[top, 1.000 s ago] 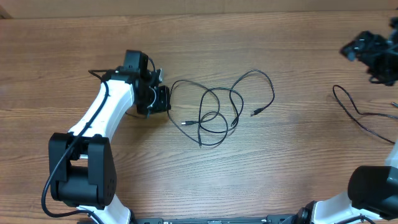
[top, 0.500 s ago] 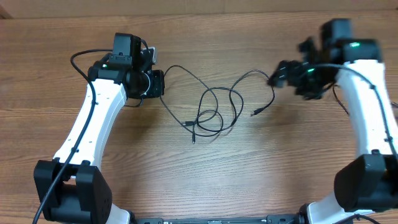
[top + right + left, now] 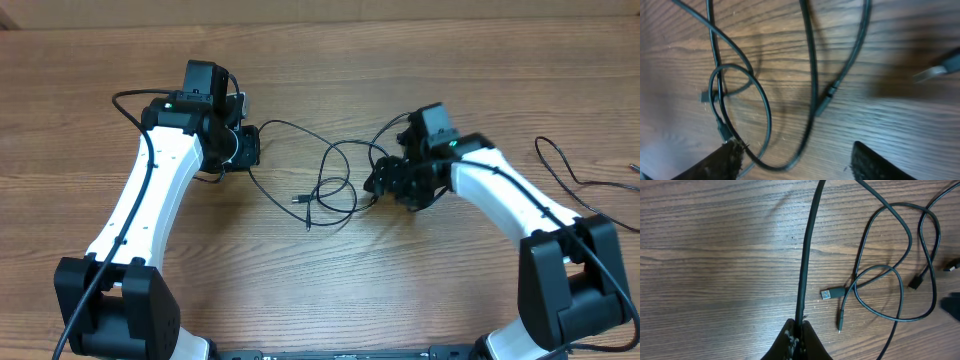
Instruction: Untangle cables
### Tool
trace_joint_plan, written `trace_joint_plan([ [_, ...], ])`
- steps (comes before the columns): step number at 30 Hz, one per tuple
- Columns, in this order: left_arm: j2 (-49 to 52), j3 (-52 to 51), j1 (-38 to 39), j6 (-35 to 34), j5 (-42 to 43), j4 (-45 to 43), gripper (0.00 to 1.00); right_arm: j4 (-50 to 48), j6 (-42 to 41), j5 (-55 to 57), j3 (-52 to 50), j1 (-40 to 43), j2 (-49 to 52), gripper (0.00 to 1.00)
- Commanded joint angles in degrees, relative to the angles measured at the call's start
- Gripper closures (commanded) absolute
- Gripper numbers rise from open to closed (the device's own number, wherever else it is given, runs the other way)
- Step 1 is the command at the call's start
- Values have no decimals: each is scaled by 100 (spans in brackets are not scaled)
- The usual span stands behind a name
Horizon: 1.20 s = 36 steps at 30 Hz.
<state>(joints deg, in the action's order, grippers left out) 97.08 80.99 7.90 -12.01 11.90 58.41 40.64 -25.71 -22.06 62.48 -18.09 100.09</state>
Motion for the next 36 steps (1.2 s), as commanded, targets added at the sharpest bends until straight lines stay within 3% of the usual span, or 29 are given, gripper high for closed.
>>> trace_joint_plan([
  [1, -76, 70, 46, -44, -33, 9, 96, -433, -428, -2, -284, -229, -9, 39],
  [10, -76, 70, 46, -42, -48, 11, 96, -1178, -1045, 525, -710, -575, 7, 62],
  [15, -76, 70, 44, -42, -50, 15, 96, -1390, -1058, 702, -710, -586, 22, 94],
  [16, -76, 70, 44, -42, -52, 26, 96, -1488, -1056, 697, -708, -586, 22, 96],
  [21, -74, 33, 44, -42, -166, 98, 96, -1735, -881, 697, -538, -529, -11, 96],
  [24, -74, -103, 44, -44, -481, 94, 96, -1375, -367, 708, -33, -341, -168, 96],
  [29, -74, -396, 44, -87, -1132, 85, 96, 219, 232, 1429, 1526, 208, -444, 96],
  [36, -74, -468, 37, -715, -2605, 92, 96, 2367, 826, 3093, 3930, 1056, -463, 96],
])
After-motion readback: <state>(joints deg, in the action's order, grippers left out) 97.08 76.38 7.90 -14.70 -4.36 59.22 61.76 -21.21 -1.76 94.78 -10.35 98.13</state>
